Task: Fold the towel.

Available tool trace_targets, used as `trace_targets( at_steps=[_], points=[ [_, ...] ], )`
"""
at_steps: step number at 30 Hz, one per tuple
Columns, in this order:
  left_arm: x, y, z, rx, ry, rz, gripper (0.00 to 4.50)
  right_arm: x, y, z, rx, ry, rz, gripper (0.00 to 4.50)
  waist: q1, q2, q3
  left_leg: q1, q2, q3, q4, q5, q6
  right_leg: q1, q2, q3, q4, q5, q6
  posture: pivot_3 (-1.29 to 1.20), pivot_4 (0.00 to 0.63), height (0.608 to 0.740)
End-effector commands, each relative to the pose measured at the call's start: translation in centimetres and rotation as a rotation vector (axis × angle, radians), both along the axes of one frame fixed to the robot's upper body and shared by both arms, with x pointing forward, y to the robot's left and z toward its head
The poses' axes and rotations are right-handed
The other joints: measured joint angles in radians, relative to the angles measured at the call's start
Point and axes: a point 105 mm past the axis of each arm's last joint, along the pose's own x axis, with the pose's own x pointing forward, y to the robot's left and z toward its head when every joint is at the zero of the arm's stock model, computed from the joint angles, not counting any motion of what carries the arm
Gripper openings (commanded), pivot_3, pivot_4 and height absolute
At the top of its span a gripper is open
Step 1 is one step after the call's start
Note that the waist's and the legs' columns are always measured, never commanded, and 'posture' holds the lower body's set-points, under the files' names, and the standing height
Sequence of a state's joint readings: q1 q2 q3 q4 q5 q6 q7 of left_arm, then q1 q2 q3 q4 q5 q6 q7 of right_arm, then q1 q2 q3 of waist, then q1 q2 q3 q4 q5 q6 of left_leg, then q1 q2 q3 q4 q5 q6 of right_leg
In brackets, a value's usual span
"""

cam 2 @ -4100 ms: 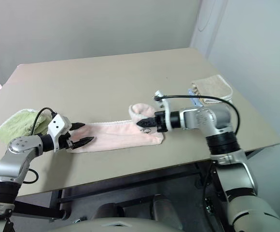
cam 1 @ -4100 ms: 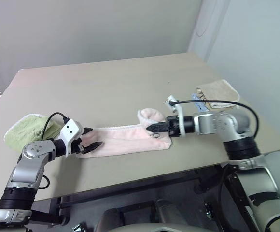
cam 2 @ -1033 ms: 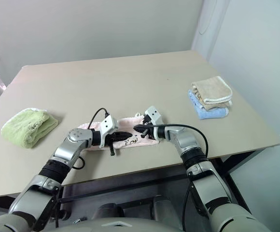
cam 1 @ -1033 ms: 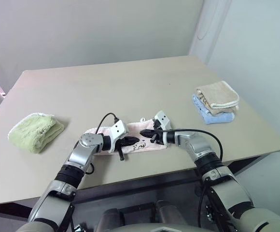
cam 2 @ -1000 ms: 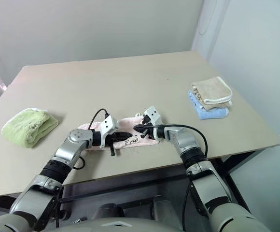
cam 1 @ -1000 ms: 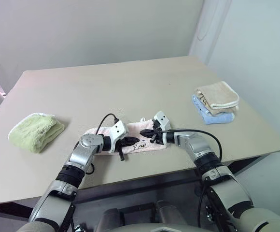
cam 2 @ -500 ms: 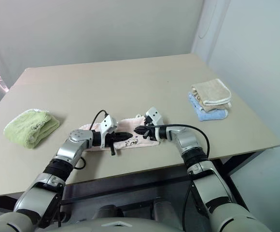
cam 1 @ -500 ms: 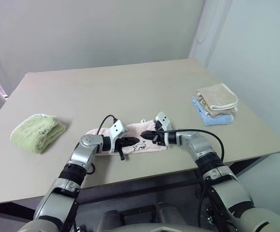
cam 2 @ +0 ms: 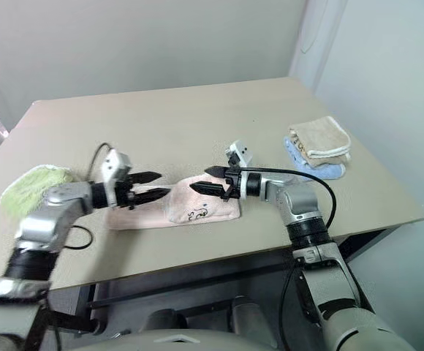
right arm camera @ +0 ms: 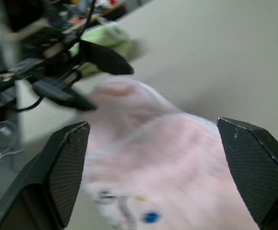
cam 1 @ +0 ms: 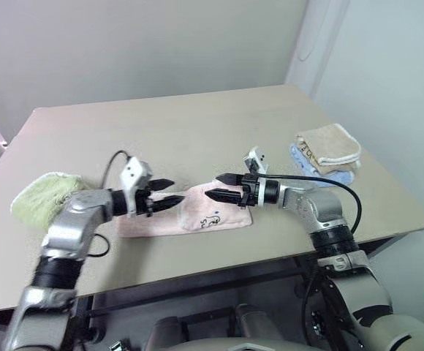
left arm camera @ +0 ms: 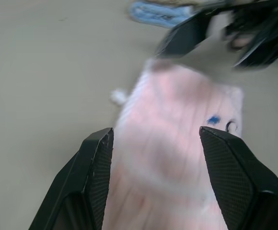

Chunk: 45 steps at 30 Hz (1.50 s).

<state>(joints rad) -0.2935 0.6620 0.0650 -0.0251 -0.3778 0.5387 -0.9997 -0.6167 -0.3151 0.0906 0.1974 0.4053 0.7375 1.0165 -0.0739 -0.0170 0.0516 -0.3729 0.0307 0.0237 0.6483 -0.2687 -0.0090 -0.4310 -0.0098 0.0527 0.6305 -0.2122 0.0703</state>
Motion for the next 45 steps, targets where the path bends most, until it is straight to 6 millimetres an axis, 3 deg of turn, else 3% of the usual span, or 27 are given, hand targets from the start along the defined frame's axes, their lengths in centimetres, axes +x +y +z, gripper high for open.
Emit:
trace_targets(
  at_steps=[1, 4, 9, 17, 26, 38, 45],
  points=[
    [-0.8, 2.3, 0.3, -0.007, 0.081, 0.116, 3.05, -0.9, 0.6, 1.6, 0.056, 0.03, 0.042, 4.46, 0.003, 0.0, 0.0, 0.0, 0.0, 0.0, 0.0, 0.0, 0.0, 0.0, 0.0, 0.0, 0.0, 0.0, -0.001, 0.0, 0.0, 0.729],
    [-2.7, 5.0, -0.5, -0.034, 0.216, 0.233, 3.05, -1.6, 1.1, 2.4, 0.108, 0.082, 0.079, 4.46, -0.001, 0.0, 0.001, 0.0, 0.0, 0.0, 0.001, 0.0, 0.0, 0.0, 0.0, -0.001, 0.0, -0.001, -0.001, 0.0, 0.0, 0.729],
    [-3.9, 6.3, 0.2, -0.206, 0.355, 0.368, 3.05, -1.7, 1.7, 2.4, 0.138, 0.166, 0.082, 4.46, 0.003, -0.002, 0.001, 0.0, 0.001, -0.001, 0.001, 0.0, 0.0, 0.0, -0.001, -0.002, -0.001, -0.001, -0.001, 0.0, 0.0, 0.729],
    [-6.2, 6.2, -0.6, -0.396, 0.533, 0.478, 3.05, -1.5, 2.6, 2.1, 0.168, 0.254, 0.076, 4.46, 0.001, -0.002, 0.001, -0.001, 0.001, -0.001, 0.001, 0.0, 0.0, 0.0, -0.001, -0.002, -0.001, -0.001, -0.001, 0.0, 0.0, 0.729],
    [-9.0, 7.4, -2.1, -0.399, 0.637, 0.589, 3.05, -1.1, 3.0, 1.5, 0.174, 0.289, 0.059, 4.46, -0.008, -0.003, 0.001, 0.0, 0.0, -0.001, 0.0, 0.0, 0.0, 0.0, -0.001, -0.002, -0.001, -0.001, -0.002, 0.0, 0.0, 0.729],
    [-7.2, 7.7, -4.7, -0.439, 0.712, 0.765, 3.05, -0.7, 2.9, 1.0, 0.157, 0.281, 0.016, 4.46, -0.008, -0.003, 0.0, 0.0, 0.0, -0.001, 0.0, 0.0, -0.001, 0.0, -0.001, -0.002, -0.002, -0.001, -0.002, 0.0, 0.0, 0.729],
    [-6.1, 6.5, -4.6, -0.513, 0.71, 0.758, 3.05, -0.5, 2.7, 0.9, 0.149, 0.269, 0.001, 4.46, -0.007, -0.003, 0.0, -0.001, -0.001, -0.001, 0.0, 0.0, -0.001, 0.0, -0.001, -0.002, -0.002, -0.001, -0.002, 0.0, 0.0, 0.729]
  ],
)
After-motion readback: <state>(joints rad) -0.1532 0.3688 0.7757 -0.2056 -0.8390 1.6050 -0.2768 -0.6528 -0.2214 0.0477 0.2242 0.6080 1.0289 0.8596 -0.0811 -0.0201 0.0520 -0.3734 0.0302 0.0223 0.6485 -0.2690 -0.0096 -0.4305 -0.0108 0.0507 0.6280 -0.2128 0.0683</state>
